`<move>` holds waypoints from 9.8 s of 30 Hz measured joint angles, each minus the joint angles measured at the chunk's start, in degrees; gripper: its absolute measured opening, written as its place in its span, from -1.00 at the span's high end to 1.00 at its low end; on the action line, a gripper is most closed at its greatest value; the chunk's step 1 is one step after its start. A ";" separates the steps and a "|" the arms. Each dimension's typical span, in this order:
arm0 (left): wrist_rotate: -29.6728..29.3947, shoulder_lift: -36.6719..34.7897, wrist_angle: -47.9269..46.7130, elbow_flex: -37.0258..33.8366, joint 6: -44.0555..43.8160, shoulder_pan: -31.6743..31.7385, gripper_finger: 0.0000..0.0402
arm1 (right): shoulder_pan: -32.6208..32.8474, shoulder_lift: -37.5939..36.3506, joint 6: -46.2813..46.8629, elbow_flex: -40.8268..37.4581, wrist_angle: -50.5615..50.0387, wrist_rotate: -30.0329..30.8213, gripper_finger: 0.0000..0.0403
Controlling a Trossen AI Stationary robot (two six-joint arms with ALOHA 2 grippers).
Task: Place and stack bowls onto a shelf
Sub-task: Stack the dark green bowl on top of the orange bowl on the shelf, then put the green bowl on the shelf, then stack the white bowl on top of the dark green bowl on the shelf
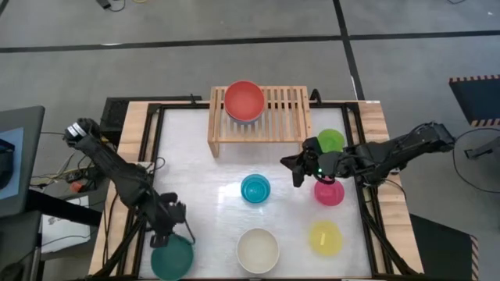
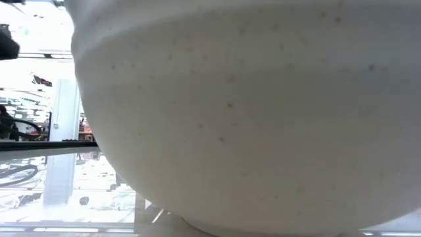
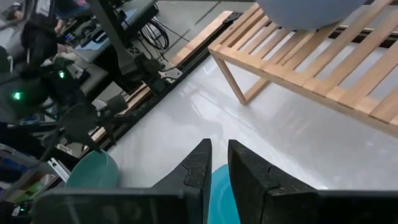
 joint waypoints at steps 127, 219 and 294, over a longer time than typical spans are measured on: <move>-10.84 22.71 -42.81 87.10 45.99 77.68 0.48 | -41.25 1.92 -26.51 16.18 -48.71 -14.87 0.89; 1.28 21.80 36.48 13.93 35.19 25.32 0.48 | 4.17 8.59 23.06 6.47 -39.16 -16.12 0.04; -20.76 34.29 -21.86 78.78 51.34 78.30 1.00 | 2.02 -4.13 13.26 3.98 -54.05 -6.56 0.22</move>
